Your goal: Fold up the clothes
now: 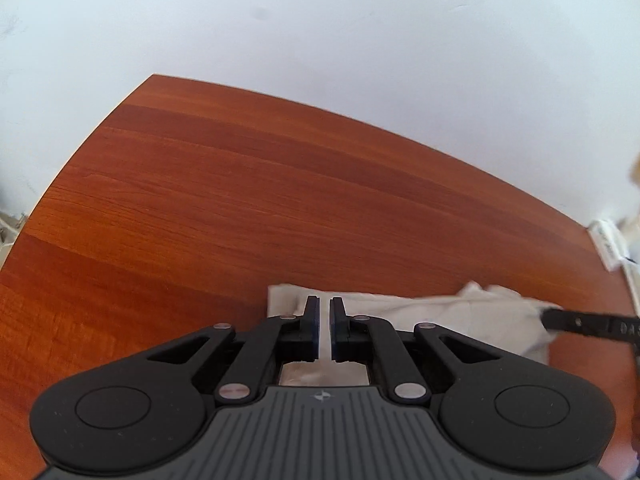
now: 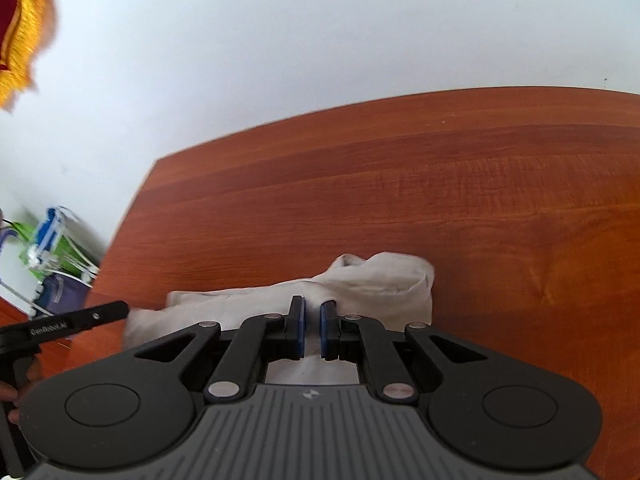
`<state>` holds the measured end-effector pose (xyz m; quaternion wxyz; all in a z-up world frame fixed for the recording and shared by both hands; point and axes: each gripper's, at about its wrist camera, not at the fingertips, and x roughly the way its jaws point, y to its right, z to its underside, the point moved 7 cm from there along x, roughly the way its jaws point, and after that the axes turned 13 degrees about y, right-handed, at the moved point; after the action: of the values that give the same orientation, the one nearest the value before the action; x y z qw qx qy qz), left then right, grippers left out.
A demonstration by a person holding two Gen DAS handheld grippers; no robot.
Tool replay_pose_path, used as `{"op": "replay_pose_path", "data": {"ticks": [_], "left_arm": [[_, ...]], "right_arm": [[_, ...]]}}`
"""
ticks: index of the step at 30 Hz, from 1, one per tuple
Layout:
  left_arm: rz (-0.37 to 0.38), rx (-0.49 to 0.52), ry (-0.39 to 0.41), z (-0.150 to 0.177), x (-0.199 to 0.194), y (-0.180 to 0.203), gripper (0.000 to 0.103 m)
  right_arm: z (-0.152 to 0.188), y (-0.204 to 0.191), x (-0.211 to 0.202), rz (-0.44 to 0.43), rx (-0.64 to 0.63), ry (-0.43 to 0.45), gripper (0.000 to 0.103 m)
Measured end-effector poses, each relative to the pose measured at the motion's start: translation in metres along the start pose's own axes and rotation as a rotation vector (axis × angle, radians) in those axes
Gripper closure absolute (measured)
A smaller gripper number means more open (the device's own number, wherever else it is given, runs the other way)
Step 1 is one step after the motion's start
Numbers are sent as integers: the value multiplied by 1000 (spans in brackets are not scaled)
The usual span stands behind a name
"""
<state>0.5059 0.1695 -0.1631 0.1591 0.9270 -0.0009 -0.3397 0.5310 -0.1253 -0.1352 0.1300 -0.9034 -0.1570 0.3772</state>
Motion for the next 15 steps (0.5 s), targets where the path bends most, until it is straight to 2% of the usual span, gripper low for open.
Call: {"op": "replay_pose_path", "data": {"ticks": [6,8,10,15], "left_arm": [[-51,18,-31,-2,26,-16,98],[-46,29,-34,-2,23,-18,98],[-34,42,-41,-2,19,-20,97],[8,96,-54,5,-1,-17,97]], "right_arm": [[-7,9,21,18,-5,-15,90],[-10,8,17,22,-30,-4,86],[-13,8,12,38,-57,13,77],[-18,12,-11,73,-111,48,72]]}}
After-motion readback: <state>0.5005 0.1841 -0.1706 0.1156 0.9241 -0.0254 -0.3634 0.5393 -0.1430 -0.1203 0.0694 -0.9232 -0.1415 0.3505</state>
